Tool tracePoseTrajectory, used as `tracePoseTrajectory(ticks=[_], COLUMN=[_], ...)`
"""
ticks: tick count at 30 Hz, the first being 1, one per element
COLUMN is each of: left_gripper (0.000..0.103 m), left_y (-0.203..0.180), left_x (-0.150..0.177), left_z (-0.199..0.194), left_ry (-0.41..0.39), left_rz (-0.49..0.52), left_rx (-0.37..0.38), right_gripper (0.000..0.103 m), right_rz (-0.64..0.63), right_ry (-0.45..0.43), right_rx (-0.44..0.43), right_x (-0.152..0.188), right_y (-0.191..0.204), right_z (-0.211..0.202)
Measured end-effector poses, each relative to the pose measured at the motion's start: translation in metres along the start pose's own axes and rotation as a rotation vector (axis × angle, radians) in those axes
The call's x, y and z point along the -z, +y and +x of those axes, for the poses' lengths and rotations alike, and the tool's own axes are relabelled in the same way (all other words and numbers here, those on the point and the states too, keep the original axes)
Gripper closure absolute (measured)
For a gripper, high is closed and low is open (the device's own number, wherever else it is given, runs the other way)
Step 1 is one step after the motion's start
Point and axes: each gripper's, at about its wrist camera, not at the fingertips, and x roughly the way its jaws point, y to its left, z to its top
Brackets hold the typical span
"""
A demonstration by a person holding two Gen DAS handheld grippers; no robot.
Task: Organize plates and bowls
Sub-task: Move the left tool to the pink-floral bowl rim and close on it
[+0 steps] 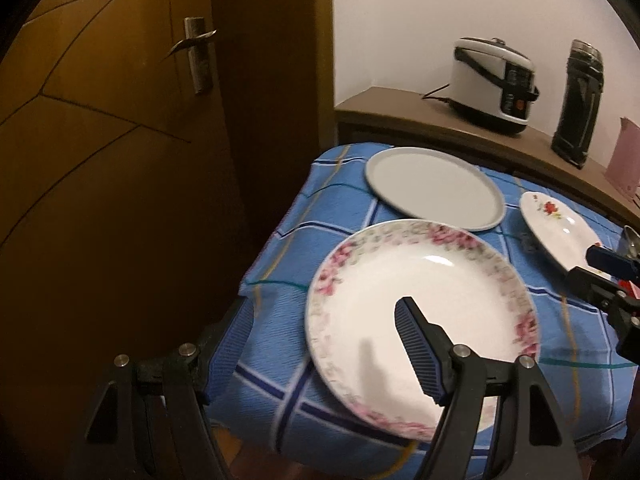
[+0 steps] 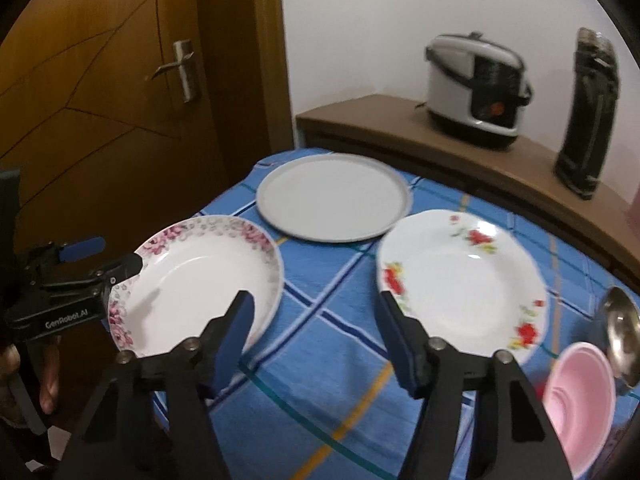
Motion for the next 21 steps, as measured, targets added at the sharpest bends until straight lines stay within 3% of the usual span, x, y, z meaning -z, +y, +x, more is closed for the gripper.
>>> tracePoseTrajectory(ticks=[2, 9, 10, 13, 17, 21], left_gripper=[0.037, 0.039, 0.040, 0.058, 0.062, 0.068], left_y=[0.006, 0.023, 0.024, 0.024, 0.022, 0.018], left_x=[0.001, 0.004, 0.004, 0.005, 0.006, 0.006], left_z=[0.002, 0.021, 0.023, 0.029, 0.030, 0.030], left_ry=[0.011, 0.066, 0.069, 0.106, 0.112, 0.112], left_rz=[-0.010, -0.059, -0.060, -0.071, -0.072, -0.066], left_rx=[-0.009, -0.011, -0.006, 0.034, 0.058, 0.076], right_gripper=[0.042, 0.046, 0.048, 0.058, 0.072, 0.080], right_rz=[-0.003, -0.001, 0.002, 0.007, 0.007, -0.002], right_ry=[0.016, 0.080, 0.088, 0.117, 0.139, 0.150], right_rx=[-0.012, -0.027, -0.030, -0.041, -0.057, -0.069], right_x=[-0.001, -0.001, -0.001, -0.001, 0.000, 0.001], right_y=[0.003, 0.007, 0.006, 0.007, 0.009, 0.013], right_z=[0.009, 0.034, 0.036, 0.044, 0.050, 0.054])
